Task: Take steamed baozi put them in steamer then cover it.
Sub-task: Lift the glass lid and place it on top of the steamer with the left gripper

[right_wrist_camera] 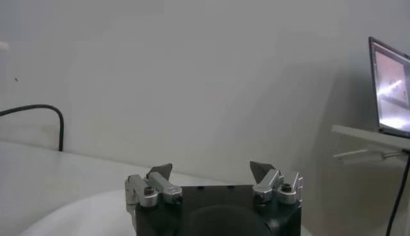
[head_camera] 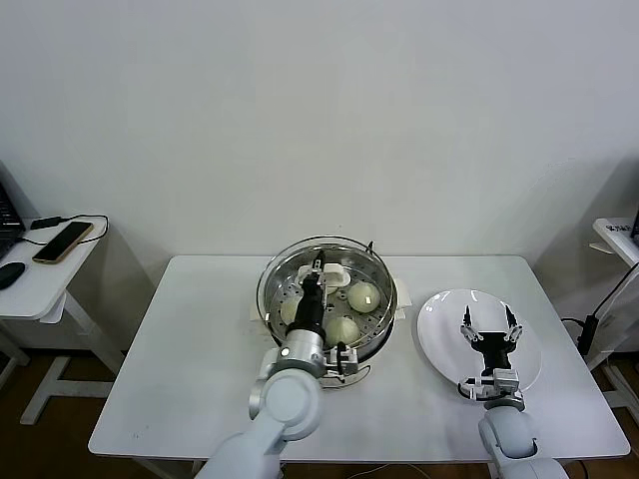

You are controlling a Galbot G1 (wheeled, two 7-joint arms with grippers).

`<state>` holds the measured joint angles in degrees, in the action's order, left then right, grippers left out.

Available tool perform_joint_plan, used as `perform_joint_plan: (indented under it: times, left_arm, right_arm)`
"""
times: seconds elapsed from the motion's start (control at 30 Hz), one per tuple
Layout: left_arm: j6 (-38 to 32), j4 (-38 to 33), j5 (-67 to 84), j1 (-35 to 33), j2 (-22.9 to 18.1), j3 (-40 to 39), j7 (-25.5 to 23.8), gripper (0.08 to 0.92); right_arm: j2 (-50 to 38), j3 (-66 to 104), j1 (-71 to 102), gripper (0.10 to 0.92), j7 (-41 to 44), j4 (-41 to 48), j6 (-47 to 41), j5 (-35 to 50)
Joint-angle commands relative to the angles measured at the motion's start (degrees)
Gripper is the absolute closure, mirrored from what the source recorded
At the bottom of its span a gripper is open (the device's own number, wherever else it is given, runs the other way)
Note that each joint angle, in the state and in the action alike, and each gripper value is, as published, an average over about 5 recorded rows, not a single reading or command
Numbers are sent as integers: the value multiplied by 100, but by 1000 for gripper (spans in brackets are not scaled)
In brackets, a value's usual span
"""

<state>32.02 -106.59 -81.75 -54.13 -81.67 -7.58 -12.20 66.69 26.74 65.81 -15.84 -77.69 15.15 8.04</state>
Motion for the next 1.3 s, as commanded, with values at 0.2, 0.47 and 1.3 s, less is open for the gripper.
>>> perform_joint_plan:
  times: [0.2, 0.47, 1.3]
  left_arm:
    - [252, 555, -261, 185, -480, -178, 73, 808]
    - [234, 754, -353, 171, -530, -102, 46, 808]
    - [27, 875, -710, 203, -555, 8, -420, 808]
  right_arm:
    - [34, 8, -7, 203, 12, 37, 7, -20]
    - [21, 9, -11, 203, 10, 36, 16, -22]
    - [12, -25, -122, 203, 8, 114, 43, -25]
